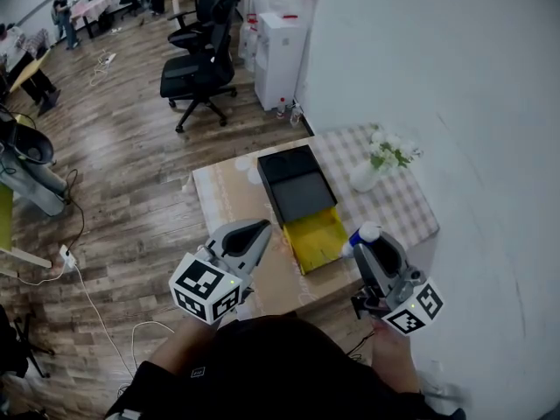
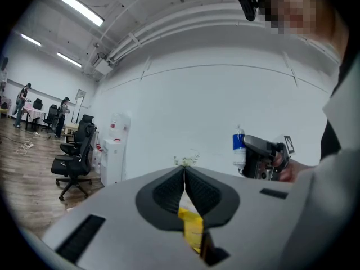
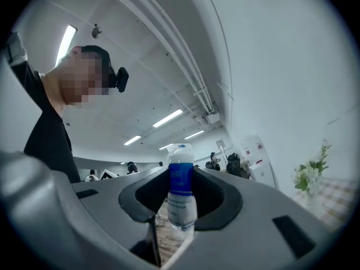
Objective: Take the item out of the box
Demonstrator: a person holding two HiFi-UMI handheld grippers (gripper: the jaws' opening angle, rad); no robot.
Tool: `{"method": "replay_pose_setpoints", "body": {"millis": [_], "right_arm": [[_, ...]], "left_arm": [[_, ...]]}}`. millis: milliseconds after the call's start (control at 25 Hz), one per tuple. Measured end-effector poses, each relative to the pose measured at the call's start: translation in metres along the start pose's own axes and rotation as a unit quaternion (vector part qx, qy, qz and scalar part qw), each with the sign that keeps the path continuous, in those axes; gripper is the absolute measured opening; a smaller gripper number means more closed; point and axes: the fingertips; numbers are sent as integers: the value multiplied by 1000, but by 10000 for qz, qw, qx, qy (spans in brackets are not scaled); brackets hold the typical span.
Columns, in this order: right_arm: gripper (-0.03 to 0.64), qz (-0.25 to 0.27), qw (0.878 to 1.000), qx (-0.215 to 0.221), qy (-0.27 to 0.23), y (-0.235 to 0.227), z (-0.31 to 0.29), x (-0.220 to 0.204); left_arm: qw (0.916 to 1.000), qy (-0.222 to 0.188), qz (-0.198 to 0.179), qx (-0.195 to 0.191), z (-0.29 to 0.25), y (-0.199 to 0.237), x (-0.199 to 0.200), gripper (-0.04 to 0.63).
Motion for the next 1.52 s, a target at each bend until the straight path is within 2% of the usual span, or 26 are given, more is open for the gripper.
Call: {"method": "replay_pose_setpoints", "body": {"millis": [160, 320, 1120, 1520], "right_arm": [[132, 432, 9986, -132, 288, 0, 0, -8], [132, 581, 9975, -52, 401, 5, -4, -15], [130, 691, 9965, 22, 465, 7, -2, -25], [130, 574, 9971, -9, 508, 5, -2, -30]], "left_arm": [[9999, -15, -141, 19, 2, -4, 3, 15], [9996, -5, -293, 1, 3, -9, 5, 15], [9994, -34, -353, -62, 5, -21, 5, 15], [9994, 32, -353, -41, 6, -20, 3, 15]]}}
Point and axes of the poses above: the fingertips, and each gripper's own axes: z backward along the fingers, y to its left, x out of its top, and after that the axes turned 12 degrees about x, right-handed
